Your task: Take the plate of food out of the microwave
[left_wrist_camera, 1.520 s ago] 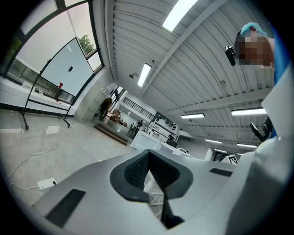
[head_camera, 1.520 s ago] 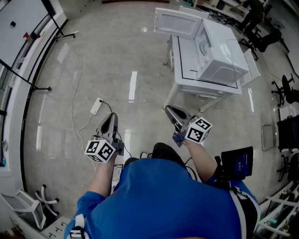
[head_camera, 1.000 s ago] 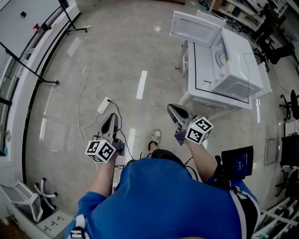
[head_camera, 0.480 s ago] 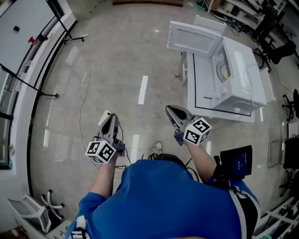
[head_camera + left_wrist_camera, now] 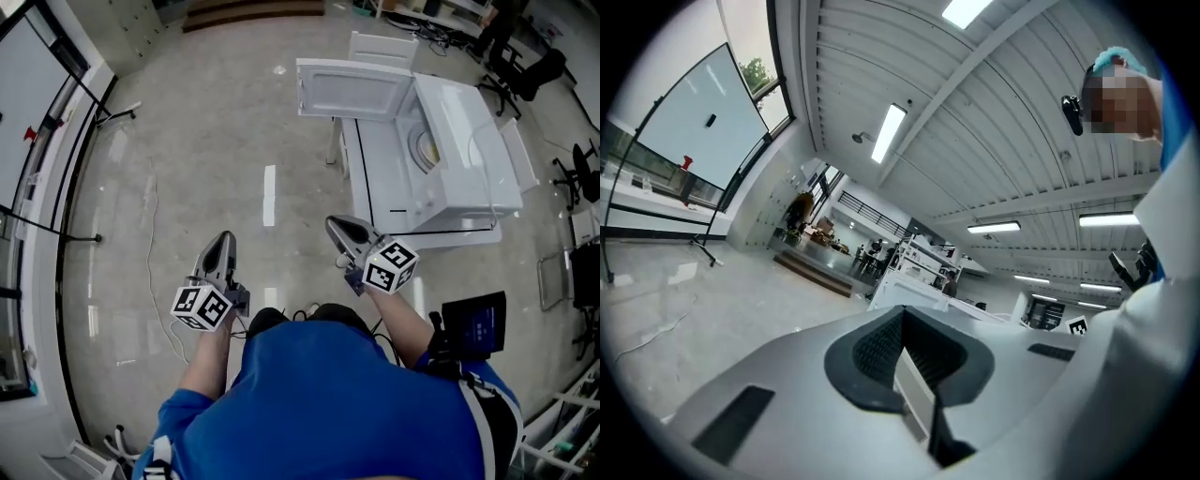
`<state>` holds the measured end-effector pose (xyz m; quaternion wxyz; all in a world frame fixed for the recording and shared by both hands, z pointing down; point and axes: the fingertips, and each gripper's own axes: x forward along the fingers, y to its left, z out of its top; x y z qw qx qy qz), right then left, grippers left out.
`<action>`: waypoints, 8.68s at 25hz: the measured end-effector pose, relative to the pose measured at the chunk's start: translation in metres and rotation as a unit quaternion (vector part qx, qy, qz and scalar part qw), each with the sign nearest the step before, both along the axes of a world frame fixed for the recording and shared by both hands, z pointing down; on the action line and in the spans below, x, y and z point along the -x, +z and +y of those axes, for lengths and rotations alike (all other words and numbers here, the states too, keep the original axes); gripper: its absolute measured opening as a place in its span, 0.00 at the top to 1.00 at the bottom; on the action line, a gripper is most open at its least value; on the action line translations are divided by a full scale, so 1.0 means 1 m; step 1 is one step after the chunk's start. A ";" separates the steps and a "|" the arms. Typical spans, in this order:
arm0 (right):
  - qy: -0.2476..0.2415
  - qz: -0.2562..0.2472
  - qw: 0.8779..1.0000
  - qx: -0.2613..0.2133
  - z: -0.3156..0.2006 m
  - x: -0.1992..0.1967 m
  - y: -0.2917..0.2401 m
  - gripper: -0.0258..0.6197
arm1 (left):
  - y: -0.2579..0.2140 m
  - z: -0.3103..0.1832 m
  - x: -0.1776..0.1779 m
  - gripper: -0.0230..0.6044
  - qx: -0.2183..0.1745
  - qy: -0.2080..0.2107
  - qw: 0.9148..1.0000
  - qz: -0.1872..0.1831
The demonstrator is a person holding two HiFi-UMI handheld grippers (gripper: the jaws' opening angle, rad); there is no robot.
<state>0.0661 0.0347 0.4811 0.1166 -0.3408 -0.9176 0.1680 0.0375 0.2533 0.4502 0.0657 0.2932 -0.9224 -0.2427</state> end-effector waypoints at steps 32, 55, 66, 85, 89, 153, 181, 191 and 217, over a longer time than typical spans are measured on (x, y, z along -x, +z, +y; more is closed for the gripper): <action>0.309 0.011 0.951 -0.002 -0.021 0.126 0.014 0.97 | 0.017 -0.088 0.241 0.95 -0.001 0.323 0.946 0.010; 0.460 0.023 0.888 -0.008 -0.169 0.106 0.018 0.97 | 0.015 -0.336 0.239 0.95 0.058 0.518 0.852 -0.047; 0.536 0.027 0.844 -0.021 -0.216 0.094 0.023 0.97 | 0.034 -0.437 0.216 0.95 0.094 0.611 0.781 -0.092; 0.636 0.051 0.769 -0.030 -0.248 0.098 0.030 0.97 | 0.091 -0.566 0.184 0.95 0.207 0.704 0.628 -0.259; 0.648 0.055 0.759 -0.029 -0.254 0.093 0.033 0.97 | 0.111 -0.587 0.176 0.95 0.238 0.705 0.595 -0.305; 0.639 0.066 0.766 -0.002 -0.252 0.092 0.053 0.97 | 0.175 -0.572 0.157 0.89 0.355 0.682 0.341 -0.541; 0.624 0.070 0.776 0.059 -0.250 0.114 0.069 0.97 | 0.149 -0.550 0.173 0.89 0.316 0.703 0.459 -0.442; 0.634 0.049 0.737 0.229 -0.280 0.138 0.099 0.97 | 0.142 -0.543 0.217 0.94 0.278 0.702 0.598 -0.269; 0.658 -0.007 0.544 0.520 -0.361 0.188 0.151 0.80 | 0.130 -0.514 0.257 0.95 0.256 0.700 0.635 -0.202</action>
